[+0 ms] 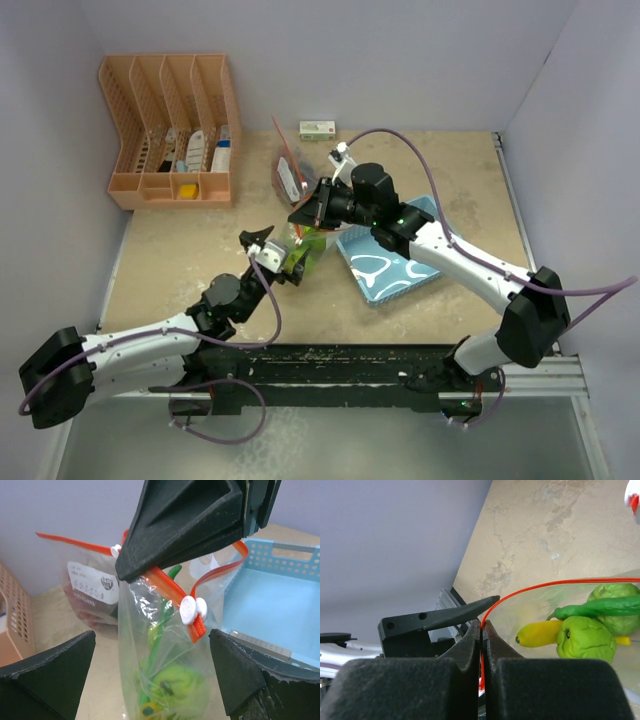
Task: Place the food in the zip-top bag and seal the zipper
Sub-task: Zip the zipper food storage bag at the center of the board.
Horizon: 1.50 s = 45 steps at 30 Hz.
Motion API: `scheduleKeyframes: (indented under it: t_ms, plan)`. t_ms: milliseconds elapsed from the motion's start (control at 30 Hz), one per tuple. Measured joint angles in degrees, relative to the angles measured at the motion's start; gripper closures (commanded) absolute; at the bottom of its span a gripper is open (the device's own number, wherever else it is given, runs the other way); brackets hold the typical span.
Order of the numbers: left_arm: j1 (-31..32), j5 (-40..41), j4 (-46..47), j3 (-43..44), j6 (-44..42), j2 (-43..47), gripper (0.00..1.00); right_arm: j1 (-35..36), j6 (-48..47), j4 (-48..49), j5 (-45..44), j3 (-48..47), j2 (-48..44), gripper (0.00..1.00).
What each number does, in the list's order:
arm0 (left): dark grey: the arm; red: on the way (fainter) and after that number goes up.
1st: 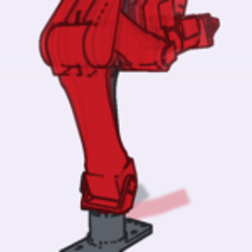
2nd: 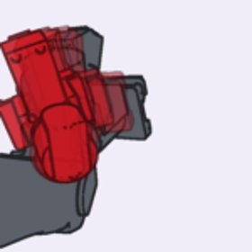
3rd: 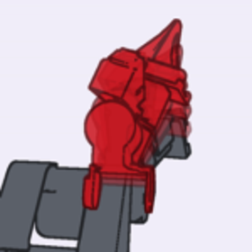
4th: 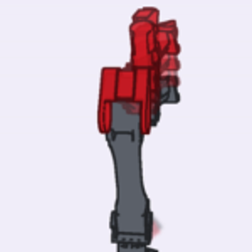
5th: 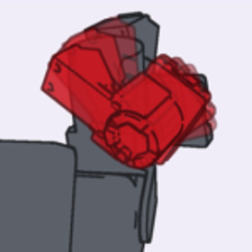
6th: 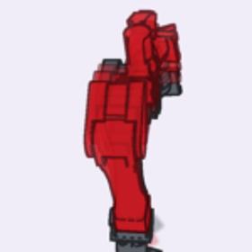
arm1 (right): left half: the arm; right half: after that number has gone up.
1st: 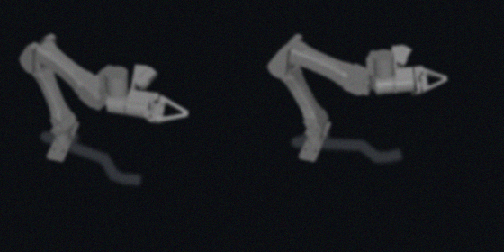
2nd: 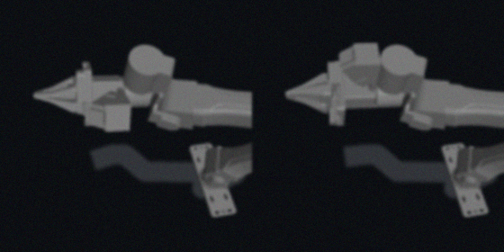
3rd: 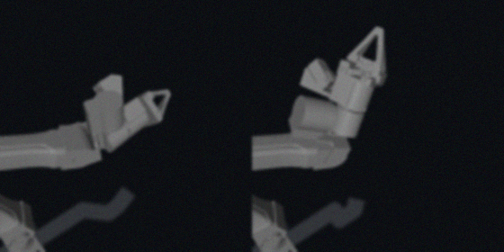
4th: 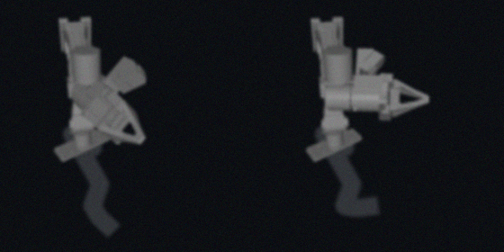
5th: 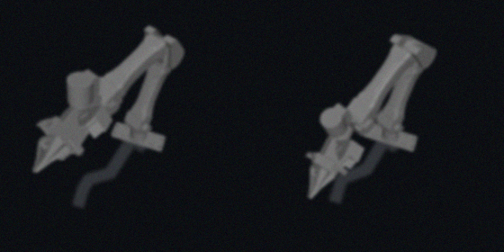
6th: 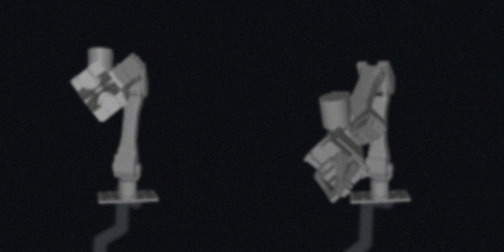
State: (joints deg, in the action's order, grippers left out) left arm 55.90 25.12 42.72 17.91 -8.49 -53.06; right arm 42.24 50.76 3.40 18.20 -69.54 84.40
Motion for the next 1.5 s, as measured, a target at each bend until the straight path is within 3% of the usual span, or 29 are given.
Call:
scheduleKeyframes:
  t_ms: [133, 267, 500, 633, 833, 933, 1067, 1267, 1500]
  plan:
    - [0.0, 0.1, 2.8, 0.3, -4.6, -1.2, 0.00, 0.0, -0.1, -0.1, 0.8, -0.2, 0.1, 1.00]
    - [0.0, 0.0, 5.1, 0.6, -7.7, -3.6, 0.06, 0.0, -0.2, 0.0, 1.1, -1.0, 1.0, 1.00]
    - [0.0, 0.0, 7.6, 0.8, -10.5, -5.8, 0.27, -0.4, -0.2, -0.1, 2.1, -1.2, 1.6, 1.00]
    - [0.0, 0.0, 8.8, 1.0, -10.8, -5.9, 0.53, -0.9, -0.1, -0.1, 2.1, -1.3, 1.6, 1.00]
    - [0.0, -0.4, 11.0, 1.0, -11.6, -7.0, 0.73, -1.1, -0.1, -0.1, 2.3, -1.3, 1.6, 1.00]
    - [0.0, -0.7, 11.2, 1.0, -11.6, -7.1, 1.00, -1.1, -0.1, -0.6, 2.3, -1.4, 1.6, 1.00]
    - [-0.2, -0.6, 9.4, 1.1, -10.5, -4.4, 1.00, -1.5, -0.1, -1.4, 2.4, -2.0, 1.6, 0.98]
    - [-0.3, -1.8, -7.8, 5.0, -5.8, 7.7, 1.00, -2.1, -3.7, -3.2, 2.7, -3.2, 1.1, 0.62]
    - [-0.3, -6.2, -29.8, 13.7, 0.0, 18.1, 1.00, -3.8, -19.6, -5.6, 1.0, -3.3, -6.0, 0.50]
